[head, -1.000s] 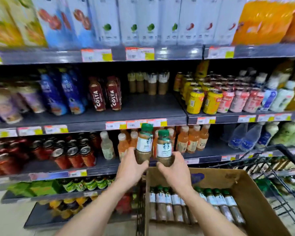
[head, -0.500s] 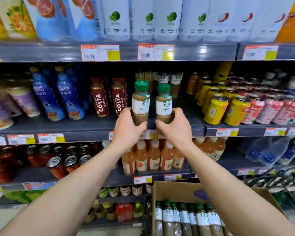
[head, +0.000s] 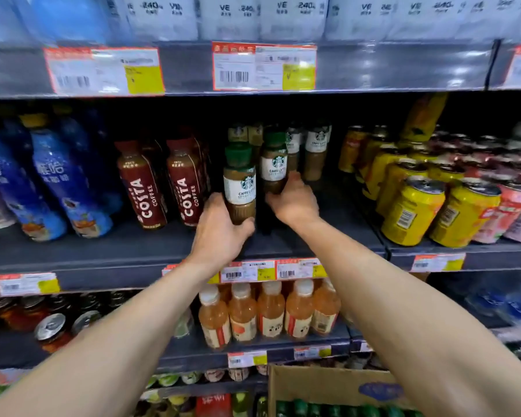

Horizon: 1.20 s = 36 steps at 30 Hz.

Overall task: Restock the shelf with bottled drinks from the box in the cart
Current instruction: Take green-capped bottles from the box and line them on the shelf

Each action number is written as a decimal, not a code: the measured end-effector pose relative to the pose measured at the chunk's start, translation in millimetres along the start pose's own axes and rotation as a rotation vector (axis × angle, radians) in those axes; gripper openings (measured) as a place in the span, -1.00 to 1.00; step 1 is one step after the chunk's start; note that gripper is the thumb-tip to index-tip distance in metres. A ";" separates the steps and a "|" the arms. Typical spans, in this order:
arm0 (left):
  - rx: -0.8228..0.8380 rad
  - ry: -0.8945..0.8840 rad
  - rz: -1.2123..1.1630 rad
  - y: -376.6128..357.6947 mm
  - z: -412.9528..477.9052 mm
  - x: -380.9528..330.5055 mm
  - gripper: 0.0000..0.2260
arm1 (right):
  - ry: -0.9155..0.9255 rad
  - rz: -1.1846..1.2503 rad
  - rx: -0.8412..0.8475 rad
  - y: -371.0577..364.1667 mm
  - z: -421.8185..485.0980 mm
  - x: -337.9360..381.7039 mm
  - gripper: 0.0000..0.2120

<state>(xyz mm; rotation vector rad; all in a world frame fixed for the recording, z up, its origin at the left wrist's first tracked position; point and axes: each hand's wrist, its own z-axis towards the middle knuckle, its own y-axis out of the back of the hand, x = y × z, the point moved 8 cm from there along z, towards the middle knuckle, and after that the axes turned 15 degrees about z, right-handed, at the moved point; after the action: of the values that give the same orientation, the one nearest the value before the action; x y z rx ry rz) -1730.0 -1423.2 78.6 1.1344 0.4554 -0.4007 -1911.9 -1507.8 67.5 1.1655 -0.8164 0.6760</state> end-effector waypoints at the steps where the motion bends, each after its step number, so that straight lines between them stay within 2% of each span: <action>1: -0.005 -0.003 0.005 -1.9 -0.7 0.8 -0.62 | -0.014 -0.062 0.022 -4.8 4.2 -6.3 -0.48; 4: -0.003 0.008 0.052 -7.0 -3.3 3.9 -0.62 | -0.017 -0.203 0.037 -12.6 13.3 -20.5 -0.46; 8: -0.007 0.020 0.087 -9.1 -2.1 5.5 -0.63 | 0.003 -0.214 0.021 -17.4 30.5 -19.3 -0.44; 11: -0.019 0.018 0.093 -8.9 -3.4 5.8 -0.64 | 0.040 -0.234 0.027 -23.3 44.1 -12.0 -0.52; 16: -0.035 0.001 0.091 -7.8 -5.2 5.1 -0.66 | 0.050 -0.281 -0.011 -28.3 59.9 -4.6 -0.45; 24: -0.022 0.022 0.093 -7.8 -6.4 3.4 -0.66 | 0.004 -0.309 -0.026 -30.4 75.4 -0.3 -0.65; 28: -0.033 0.028 0.110 -7.4 -5.9 2.9 -0.64 | 0.009 -0.322 -0.037 -32.7 78.1 -2.1 -0.65; 33: -0.004 0.041 0.149 -11.2 3.6 1.5 -0.63 | 0.001 -0.284 0.036 -29.2 75.7 -6.1 -0.55; 36: 0.057 0.032 0.195 -22.1 21.0 -4.1 -0.59 | -0.006 -0.319 0.119 -19.7 66.9 -14.1 -0.58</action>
<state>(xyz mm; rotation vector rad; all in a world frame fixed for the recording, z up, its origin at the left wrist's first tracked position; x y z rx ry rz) -1742.0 -1450.5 71.3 1.2297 0.3598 -0.2269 -1916.9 -1578.1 57.6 1.3698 -0.5828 0.4612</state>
